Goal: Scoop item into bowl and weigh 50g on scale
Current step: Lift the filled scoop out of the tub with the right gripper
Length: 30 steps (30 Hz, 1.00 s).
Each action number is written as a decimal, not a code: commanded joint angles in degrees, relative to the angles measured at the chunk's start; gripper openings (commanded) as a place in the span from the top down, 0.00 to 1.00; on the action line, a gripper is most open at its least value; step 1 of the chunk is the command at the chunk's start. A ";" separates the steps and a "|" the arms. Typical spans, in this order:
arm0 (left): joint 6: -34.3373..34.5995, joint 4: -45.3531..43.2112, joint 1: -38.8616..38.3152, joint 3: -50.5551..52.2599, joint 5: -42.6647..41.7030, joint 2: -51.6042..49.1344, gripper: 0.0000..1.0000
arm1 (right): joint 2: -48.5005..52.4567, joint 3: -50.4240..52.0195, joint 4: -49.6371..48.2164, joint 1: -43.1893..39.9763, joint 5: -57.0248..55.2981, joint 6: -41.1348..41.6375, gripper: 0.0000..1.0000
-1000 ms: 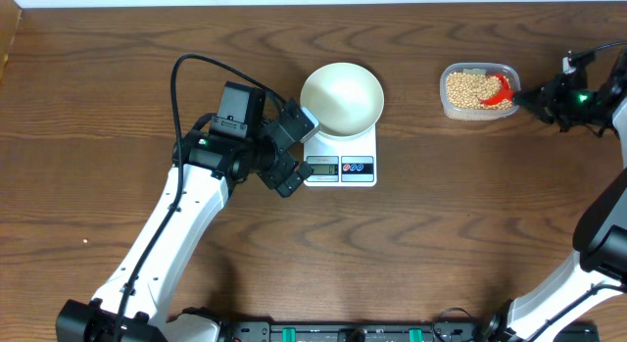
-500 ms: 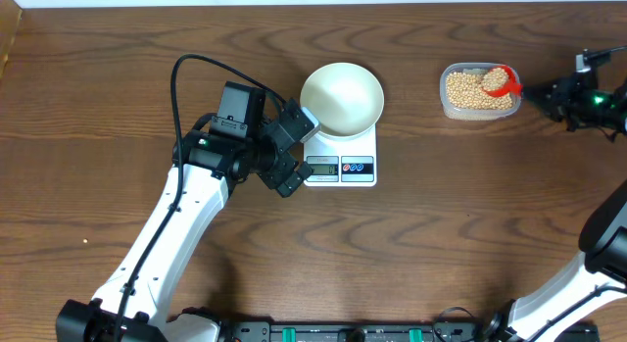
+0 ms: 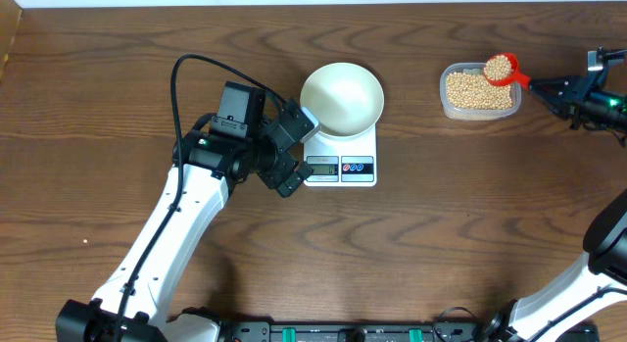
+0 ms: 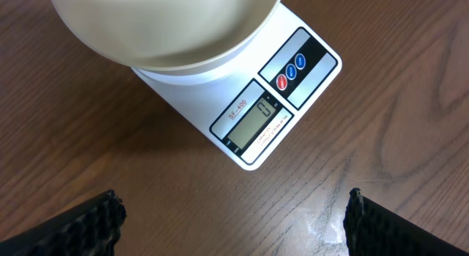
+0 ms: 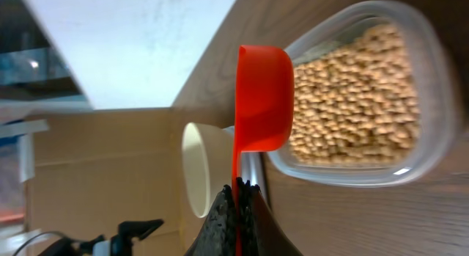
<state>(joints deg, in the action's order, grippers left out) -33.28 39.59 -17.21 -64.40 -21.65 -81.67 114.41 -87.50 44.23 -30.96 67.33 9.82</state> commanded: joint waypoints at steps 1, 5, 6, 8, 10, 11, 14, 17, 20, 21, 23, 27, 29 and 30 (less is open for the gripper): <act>-0.55 0.00 0.04 -0.22 0.31 0.44 0.02 | 0.66 0.26 -0.15 -0.02 7.54 -0.90 0.99; -0.55 -0.02 0.04 -0.22 0.31 0.44 0.02 | 0.66 0.26 -1.29 0.55 9.09 -0.85 0.99; -0.55 0.00 0.04 -0.22 0.31 0.44 0.02 | 0.66 0.26 -1.55 0.79 9.57 -0.85 0.99; -0.55 -0.02 0.04 -0.22 0.31 0.44 0.02 | 0.66 0.26 -1.95 1.75 9.79 -0.70 0.99; -0.55 -0.02 0.04 -0.22 0.31 0.44 0.02 | 0.66 0.26 -2.12 2.69 9.79 0.04 0.99; -0.55 -0.02 0.04 -0.24 0.31 0.44 0.02 | 0.66 0.26 -2.29 3.17 9.84 0.02 0.99; -0.55 -0.02 0.04 -0.22 0.31 0.44 0.02 | 0.66 0.26 -2.56 4.98 9.81 0.59 0.99; -0.55 -0.02 0.04 -0.22 0.31 0.44 0.02 | 0.66 0.26 -3.65 7.93 9.81 1.51 0.99; -0.55 0.00 0.04 -0.22 0.31 0.44 0.02 | 0.66 0.26 -5.11 9.99 9.81 2.40 0.99; -0.55 -0.02 0.04 -0.22 0.31 0.44 0.02 | 0.66 0.26 -5.62 10.69 9.81 2.69 0.99; -0.55 -0.02 0.04 -0.22 0.31 0.44 0.02 | 0.66 0.26 -6.19 11.85 9.81 3.48 0.99; -0.55 -0.02 0.04 -0.22 0.31 0.44 0.02 | 0.66 0.26 -6.69 14.08 9.77 3.45 0.99; -0.55 0.00 0.04 -0.22 0.31 0.44 0.02 | 0.66 0.26 -7.15 15.08 9.77 3.43 0.99; -0.55 0.00 0.04 -0.22 0.31 0.44 0.02 | 0.66 0.26 -7.48 15.63 9.77 3.43 0.99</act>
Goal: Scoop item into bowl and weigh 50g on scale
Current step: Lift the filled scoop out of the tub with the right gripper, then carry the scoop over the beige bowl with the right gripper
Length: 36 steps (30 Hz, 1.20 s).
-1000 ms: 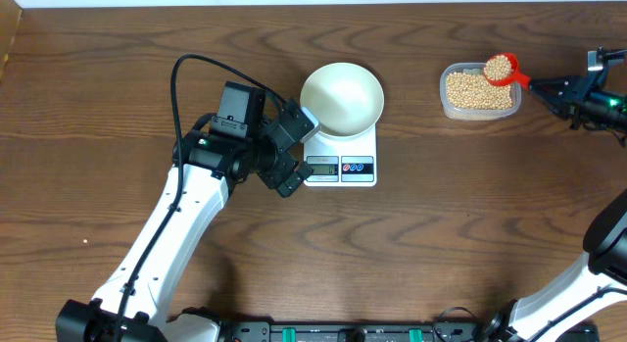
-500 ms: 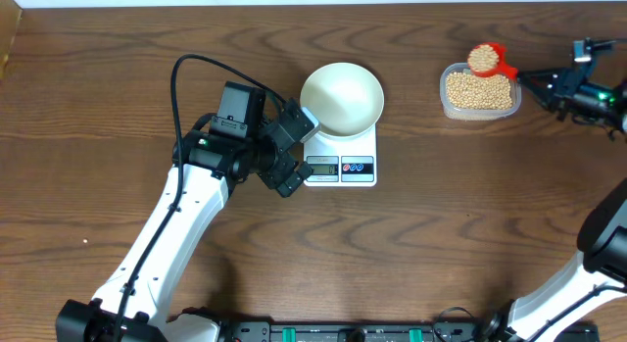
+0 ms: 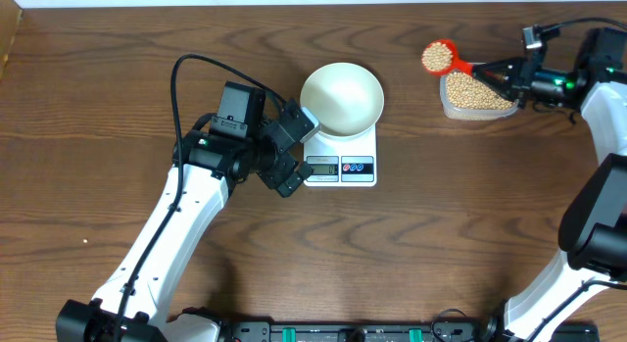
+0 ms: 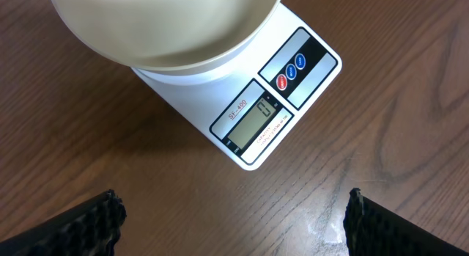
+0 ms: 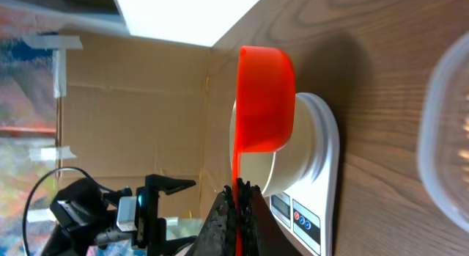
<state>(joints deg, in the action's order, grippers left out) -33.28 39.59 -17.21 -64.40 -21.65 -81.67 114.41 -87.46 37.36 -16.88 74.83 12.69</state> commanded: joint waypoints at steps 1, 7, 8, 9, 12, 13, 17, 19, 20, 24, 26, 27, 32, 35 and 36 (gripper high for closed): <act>-0.55 0.00 0.04 -0.22 0.31 0.44 0.02 | 0.66 0.22 -1.05 2.29 2.27 0.59 0.99; -0.55 -0.02 0.04 -0.22 0.31 0.44 0.02 | 0.66 0.22 -3.28 7.10 2.21 0.55 0.99; -0.55 -0.02 0.04 -0.22 0.31 0.44 0.02 | 0.66 0.22 -3.76 8.02 1.84 0.55 0.99; -0.55 -0.02 0.04 -0.22 0.31 0.44 0.02 | 0.66 0.22 -4.07 8.83 1.33 0.52 0.99; -0.55 -0.02 0.04 -0.22 0.31 0.44 0.02 | 0.66 0.22 -4.44 12.02 -2.38 0.52 0.99; -0.55 -0.02 0.04 -0.22 0.31 0.44 0.02 | 0.66 0.22 -4.44 12.83 -3.76 0.48 0.99; -0.55 -0.02 0.04 -0.22 0.31 0.44 0.02 | 0.66 0.22 -4.39 15.54 -7.28 -1.60 0.99; -0.55 -0.02 0.04 -0.22 0.31 0.44 0.02 | 0.66 0.22 -4.44 16.52 -7.61 -3.48 0.99; -0.55 -0.02 0.04 -0.22 0.31 0.44 0.02 | 0.66 0.22 -4.39 17.46 -9.11 -4.46 0.99; -0.55 0.00 0.04 -0.22 0.31 0.44 0.02 | 0.66 0.22 -4.42 19.43 -12.90 -6.67 0.99; -0.55 0.00 0.04 -0.22 0.31 0.44 0.02 | 0.66 0.22 -4.42 20.50 -13.97 -7.87 0.99; -0.55 -0.02 0.04 -0.22 0.31 0.44 0.02 | 0.66 0.22 -4.42 21.00 -14.29 -8.52 0.99; -0.55 -0.02 0.04 -0.22 0.31 0.44 0.02 | 0.66 0.20 -4.42 23.56 -17.31 -10.27 0.99; -0.55 -0.02 0.04 -0.22 0.31 0.44 0.02 | 0.66 0.13 -4.37 25.11 -19.82 -11.34 0.99; -0.55 -0.02 0.04 -0.22 0.31 0.44 0.02 | 0.55 0.13 -4.35 25.46 -20.74 -11.34 0.99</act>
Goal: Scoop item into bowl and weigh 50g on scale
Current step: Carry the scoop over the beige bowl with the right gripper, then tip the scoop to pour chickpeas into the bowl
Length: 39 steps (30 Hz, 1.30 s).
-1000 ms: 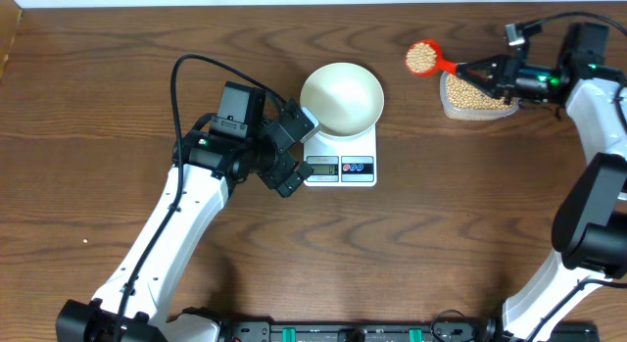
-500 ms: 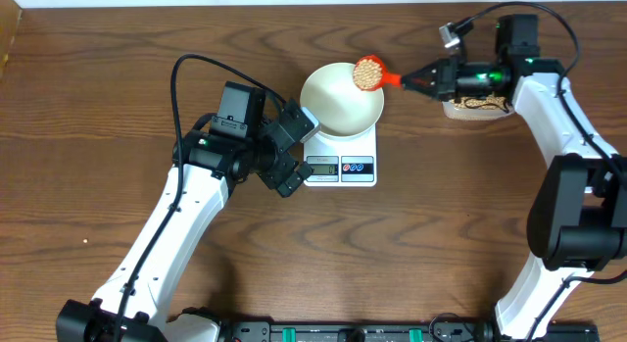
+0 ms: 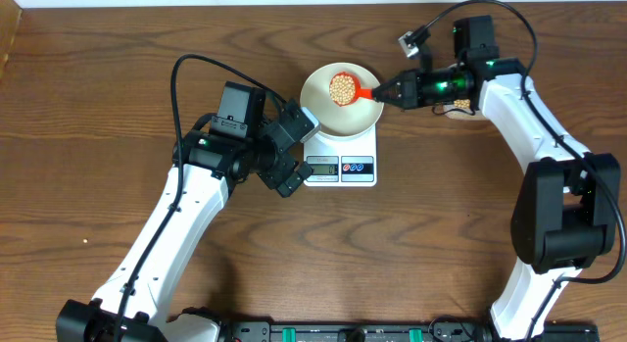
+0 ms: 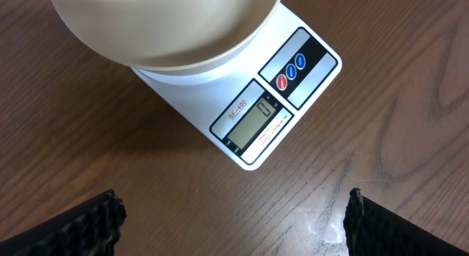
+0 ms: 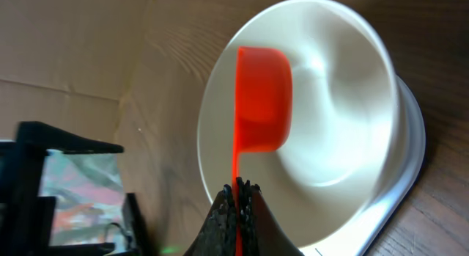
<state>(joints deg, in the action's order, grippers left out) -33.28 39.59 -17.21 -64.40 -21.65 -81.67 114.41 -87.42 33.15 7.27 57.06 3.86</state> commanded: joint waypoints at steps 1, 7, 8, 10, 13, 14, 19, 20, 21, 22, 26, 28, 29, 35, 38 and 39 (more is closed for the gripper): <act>-0.55 -0.02 0.04 -0.22 0.31 0.44 0.02 | 0.24 0.09 -0.13 1.92 -5.11 -2.71 0.99; -0.55 0.00 0.04 -0.22 0.31 0.44 0.02 | -1.79 0.07 0.09 3.23 -11.67 -4.04 0.99; -0.55 0.00 0.04 -0.22 0.31 0.44 0.02 | -2.21 0.07 0.26 3.52 -13.05 -4.22 0.99; -0.55 -0.02 0.04 -0.22 0.31 0.44 0.02 | -3.06 0.07 0.70 4.26 -16.46 -4.85 0.99; -0.55 0.00 0.04 -0.22 0.31 0.44 0.02 | -4.37 0.07 1.73 5.97 -21.14 -7.10 0.99; -0.55 -0.02 0.04 -0.22 0.31 0.44 0.02 | -4.68 0.07 1.99 6.56 -22.40 -7.82 0.99; -0.55 -0.02 0.04 -0.22 0.31 0.44 0.02 | -6.58 0.07 2.45 10.08 -30.29 -10.49 0.99; -0.55 -0.02 0.04 -0.22 0.31 0.44 0.02 | -6.99 0.07 2.45 10.71 -31.76 -10.95 0.99; -0.55 -0.02 0.04 -0.22 0.31 0.44 0.02 | -7.34 0.07 2.45 11.47 -33.53 -11.41 0.99; -0.55 -0.02 0.04 -0.22 0.31 0.44 0.02 | -7.69 0.07 2.45 12.07 -35.06 -11.58 0.99; -0.55 -0.02 0.04 -0.22 0.31 0.44 0.02 | -8.92 0.07 2.64 15.21 -43.32 -12.81 0.99; -0.55 -0.02 0.04 -0.22 0.31 0.44 0.02 | -9.20 0.07 2.95 16.41 -46.21 -13.51 0.99; -0.55 -0.02 0.04 -0.22 0.31 0.44 0.02 | -9.31 0.07 3.13 17.05 -47.47 -14.10 0.99; -0.55 -0.02 0.04 -0.22 0.31 0.44 0.02 | -9.53 0.07 3.72 20.61 -55.52 -14.73 0.99; -0.55 0.00 0.04 -0.22 0.31 0.44 0.02 | -9.90 0.07 3.76 21.66 -57.22 -14.93 0.99; -0.55 -0.02 0.04 -0.22 0.31 0.44 0.02 | -10.12 0.07 3.72 21.86 -57.64 -15.04 0.99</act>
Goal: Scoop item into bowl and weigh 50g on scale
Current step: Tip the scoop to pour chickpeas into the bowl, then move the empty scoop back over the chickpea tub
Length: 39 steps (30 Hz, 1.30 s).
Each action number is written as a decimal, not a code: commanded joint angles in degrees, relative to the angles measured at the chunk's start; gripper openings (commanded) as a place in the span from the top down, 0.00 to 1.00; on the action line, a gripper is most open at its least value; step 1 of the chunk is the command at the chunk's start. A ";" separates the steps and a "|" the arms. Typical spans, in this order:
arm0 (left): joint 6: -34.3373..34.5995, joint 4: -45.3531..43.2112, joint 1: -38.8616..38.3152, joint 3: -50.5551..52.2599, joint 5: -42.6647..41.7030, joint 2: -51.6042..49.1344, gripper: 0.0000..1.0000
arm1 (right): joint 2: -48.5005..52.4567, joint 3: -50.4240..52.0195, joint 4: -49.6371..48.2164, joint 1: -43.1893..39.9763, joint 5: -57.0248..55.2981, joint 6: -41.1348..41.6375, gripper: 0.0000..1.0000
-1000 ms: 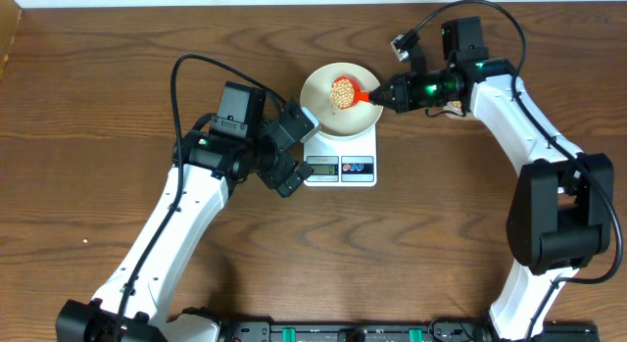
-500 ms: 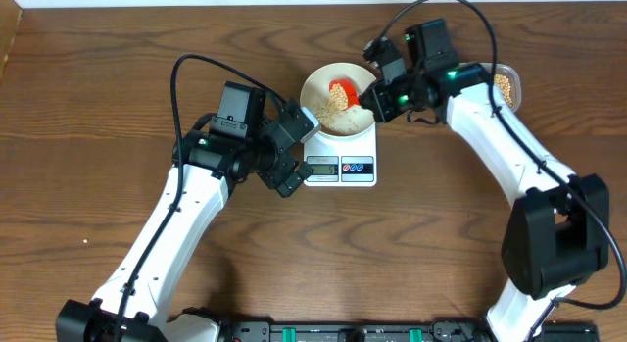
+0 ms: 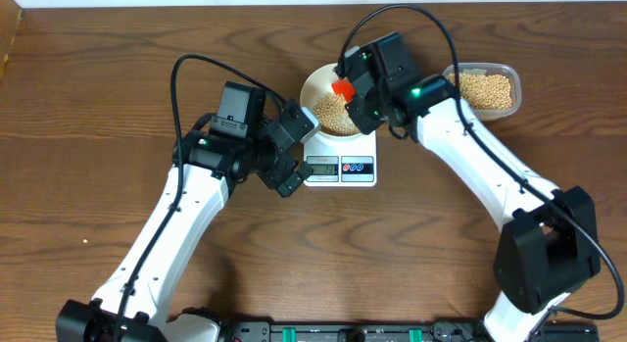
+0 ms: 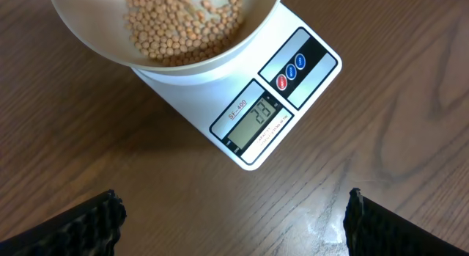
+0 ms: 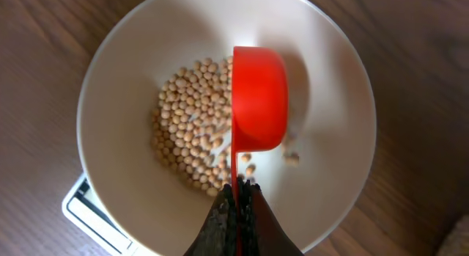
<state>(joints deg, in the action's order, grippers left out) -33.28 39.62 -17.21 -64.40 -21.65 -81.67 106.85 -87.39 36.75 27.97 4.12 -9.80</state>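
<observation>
A cream bowl sits on the white scale and holds a heap of tan beans. The scale's display shows digits, about 23. My right gripper is shut on the thin handle of the red scoop, which hangs tipped over above the bowl. The scoop shows as a red spot over the bowl's far side. My left gripper stands open over bare wood just in front of the scale, holding nothing.
A clear tub of beans stands at the back right, beside the right arm. The wooden table stretches left and forward of the scale. A black cable loops above the left arm.
The red scoop has turned over above the bowl and its beans now lie in the bowl. The scale's display now shows a reading. The left arm has not moved.
The right gripper held a full scoop over the bean tub. Then it held the scoop left of the tub, then above the empty bowl. Now the scoop is tipped and the bowl holds beans. The left gripper stayed open by the scale throughout.
</observation>
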 commanded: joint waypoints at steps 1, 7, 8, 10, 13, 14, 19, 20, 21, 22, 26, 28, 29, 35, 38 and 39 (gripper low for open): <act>-0.55 -0.04 0.04 -0.22 0.31 0.44 0.02 | -2.78 0.04 0.11 1.29 -4.98 -1.51 0.99; -0.55 -0.04 0.04 -0.22 0.31 0.44 0.02 | -4.26 0.04 0.11 1.40 -5.73 -1.62 0.99; -0.55 -0.04 0.04 -0.22 0.31 0.44 0.02 | -4.35 0.04 0.11 1.38 -5.70 -1.62 0.99; -0.55 -0.04 0.04 -0.22 0.31 0.44 0.02 | -4.68 0.04 0.11 1.40 -5.70 -1.62 0.99; -0.55 -0.04 0.04 -0.22 0.31 0.44 0.02 | -5.18 0.04 0.17 1.38 -5.70 -1.62 0.99; -0.55 -0.02 0.04 -0.22 0.31 0.44 0.02 | -5.29 0.04 0.17 1.38 -5.68 -1.62 0.99; -0.55 -0.04 0.04 -0.22 0.31 0.44 0.02 | -5.40 0.04 0.33 1.38 -5.68 -1.66 0.99; -0.55 -0.04 0.04 -0.22 0.31 0.44 0.02 | -5.42 0.04 0.35 1.38 -5.66 -1.66 0.99; -0.55 -0.04 0.04 -0.22 0.31 0.44 0.02 | -5.51 0.04 0.37 1.38 -5.62 -1.66 0.99; -0.55 -0.04 0.04 -0.22 0.31 0.44 0.02 | -5.53 0.04 0.37 1.38 -5.46 -1.66 0.99; -0.55 -0.04 0.04 -0.22 0.31 0.44 0.02 | -6.36 0.02 0.35 1.11 -4.48 -1.60 0.99; -0.55 -0.02 0.04 -0.22 0.31 0.44 0.02 | -7.30 0.02 0.35 0.61 -2.73 -1.57 0.99; -0.55 -0.02 0.04 -0.22 0.31 0.44 0.02 | -7.91 0.02 0.33 0.22 -1.51 -1.53 0.99; -0.55 -0.02 0.04 -0.22 0.31 0.44 0.02 | -11.85 0.02 0.39 -3.39 4.55 0.44 0.99; -0.55 -0.02 0.04 -0.22 0.31 0.44 0.02 | -14.05 0.02 0.48 -6.40 9.07 2.54 0.99; -0.55 -0.04 0.04 -0.22 0.31 0.44 0.02 | -14.71 0.02 0.55 -7.54 10.80 2.75 0.99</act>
<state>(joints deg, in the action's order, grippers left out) -33.28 39.59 -17.21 -64.40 -21.65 -81.67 94.91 -87.35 37.15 23.40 8.19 -9.52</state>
